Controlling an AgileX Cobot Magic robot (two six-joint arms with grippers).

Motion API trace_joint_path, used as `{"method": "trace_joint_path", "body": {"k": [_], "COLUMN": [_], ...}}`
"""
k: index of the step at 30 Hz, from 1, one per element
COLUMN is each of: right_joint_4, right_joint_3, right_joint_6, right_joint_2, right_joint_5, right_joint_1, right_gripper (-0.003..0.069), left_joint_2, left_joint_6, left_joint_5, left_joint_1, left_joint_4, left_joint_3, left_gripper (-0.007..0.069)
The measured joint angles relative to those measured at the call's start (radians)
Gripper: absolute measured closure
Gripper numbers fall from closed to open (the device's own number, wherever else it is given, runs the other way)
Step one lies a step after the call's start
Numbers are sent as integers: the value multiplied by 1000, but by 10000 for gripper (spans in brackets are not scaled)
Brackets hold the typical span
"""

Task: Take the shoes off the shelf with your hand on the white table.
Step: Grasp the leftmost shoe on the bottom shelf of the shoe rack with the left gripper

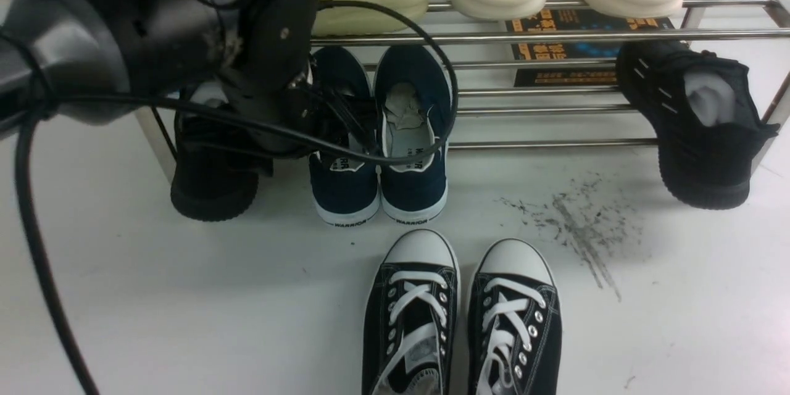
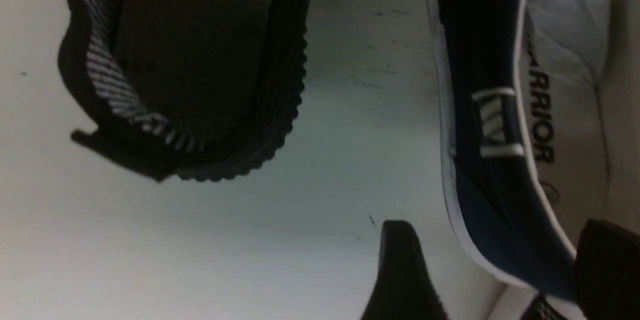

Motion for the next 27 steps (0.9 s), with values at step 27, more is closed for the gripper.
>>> {"method": "trace_joint_path", "body": {"k": [27], "right_joint_4": [0], "right_joint_3": [0], "right_joint_6": [0], "right_joint_2": [0], "right_joint_5": [0], "right_joint_1": [0], "right_gripper": [421], "left_joint_2": [143], "left_joint_6": [-206], "left_joint_5": [-169], "left_joint_1": [0], "left_joint_4": [207], "left_joint_3": [0], "left_gripper": [421]}}
